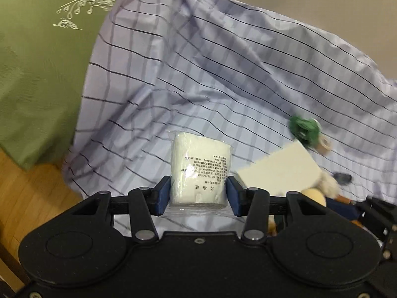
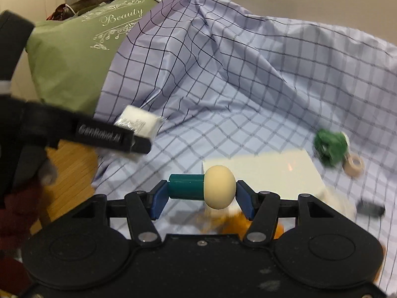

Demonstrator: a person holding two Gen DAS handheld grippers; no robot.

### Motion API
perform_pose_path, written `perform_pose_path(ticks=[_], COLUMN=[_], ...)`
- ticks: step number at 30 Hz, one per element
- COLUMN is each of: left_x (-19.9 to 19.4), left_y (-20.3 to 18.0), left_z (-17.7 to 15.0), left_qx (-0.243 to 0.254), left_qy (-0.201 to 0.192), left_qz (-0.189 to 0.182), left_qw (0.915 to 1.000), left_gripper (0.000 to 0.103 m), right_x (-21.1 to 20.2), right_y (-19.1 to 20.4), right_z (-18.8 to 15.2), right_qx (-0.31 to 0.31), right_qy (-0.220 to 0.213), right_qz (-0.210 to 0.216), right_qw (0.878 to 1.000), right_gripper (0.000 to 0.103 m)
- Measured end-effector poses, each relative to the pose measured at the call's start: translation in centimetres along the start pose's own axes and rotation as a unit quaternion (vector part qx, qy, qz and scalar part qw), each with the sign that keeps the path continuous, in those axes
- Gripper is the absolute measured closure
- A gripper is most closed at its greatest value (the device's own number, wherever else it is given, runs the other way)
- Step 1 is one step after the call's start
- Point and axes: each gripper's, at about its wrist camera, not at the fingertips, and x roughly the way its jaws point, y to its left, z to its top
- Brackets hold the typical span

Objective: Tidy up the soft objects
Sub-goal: 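Carry the cotton pad pack and sponge stick over the basket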

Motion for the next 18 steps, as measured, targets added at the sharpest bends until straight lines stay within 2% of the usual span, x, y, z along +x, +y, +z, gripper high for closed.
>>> perform_pose_path(ticks=[3,10,18], left_x=[-1.3,-3.0,-4.3], left_y=[-1.5,-4.7,-7.1], left_z=[-1.7,-7.0,-12.1], left_qx=[0.018,0.059,0.084], left_qy=[0.004,0.047,0.092], left_qz=[-0.010,-0.047,-0.073], left_qw=[0.9998,0.9960,0.9895], left_gripper=[0.056,0.056,0.056], right_x=[-3.2,-8.9,-12.3], right_y=[-0.4,-1.6,-2.6], right_z=[-2.6,-8.8,-15.1], right_qx=[0.016,0.078,0.187], right_qy=[-0.008,-0.012,-0.007], right_qz=[-0.012,-0.045,-0.090], right_qw=[1.000,0.996,0.978], right_gripper=[0.044,0.044,0.044])
